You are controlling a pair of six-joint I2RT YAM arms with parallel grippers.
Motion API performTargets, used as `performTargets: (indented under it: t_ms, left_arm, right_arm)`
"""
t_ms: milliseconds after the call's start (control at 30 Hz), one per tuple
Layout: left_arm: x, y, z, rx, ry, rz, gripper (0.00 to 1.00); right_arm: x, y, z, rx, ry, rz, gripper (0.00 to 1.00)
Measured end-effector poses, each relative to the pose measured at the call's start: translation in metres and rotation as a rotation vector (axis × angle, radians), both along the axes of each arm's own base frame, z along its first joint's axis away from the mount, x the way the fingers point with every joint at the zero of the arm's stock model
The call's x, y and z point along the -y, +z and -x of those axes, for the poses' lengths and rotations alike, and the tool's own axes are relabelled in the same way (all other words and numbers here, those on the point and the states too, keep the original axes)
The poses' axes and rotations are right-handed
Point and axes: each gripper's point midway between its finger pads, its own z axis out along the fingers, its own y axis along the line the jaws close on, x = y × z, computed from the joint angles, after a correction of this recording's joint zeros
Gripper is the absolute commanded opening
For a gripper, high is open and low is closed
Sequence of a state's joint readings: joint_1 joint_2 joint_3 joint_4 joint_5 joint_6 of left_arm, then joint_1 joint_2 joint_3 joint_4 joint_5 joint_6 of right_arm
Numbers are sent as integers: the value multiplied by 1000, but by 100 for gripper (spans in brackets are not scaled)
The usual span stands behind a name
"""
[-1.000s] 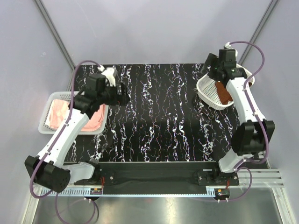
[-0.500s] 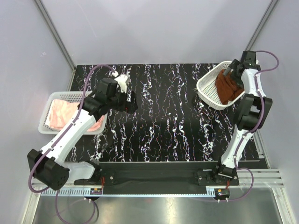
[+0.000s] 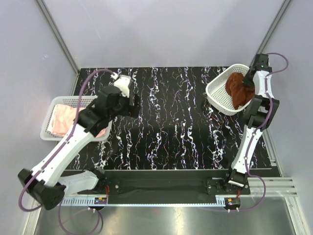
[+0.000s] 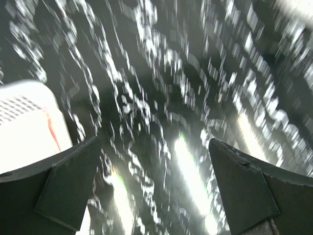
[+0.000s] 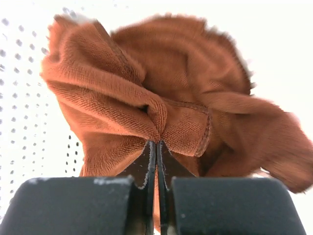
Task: Fold and stack the towels
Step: Grab crumpled towel
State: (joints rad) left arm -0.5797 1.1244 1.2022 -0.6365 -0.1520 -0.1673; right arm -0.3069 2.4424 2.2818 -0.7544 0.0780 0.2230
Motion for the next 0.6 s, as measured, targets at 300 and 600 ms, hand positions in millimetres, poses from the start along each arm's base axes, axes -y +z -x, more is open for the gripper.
performTargets:
  t_ms: [300,600]
  left_arm:
    - [-7,78,9,244,27,194,99]
    - [-7,41,2,130,42,106,99]
  right_arm:
    - [-38,173,22,323,44,-115,0]
    - [-161,363,168,714,298,-315,0]
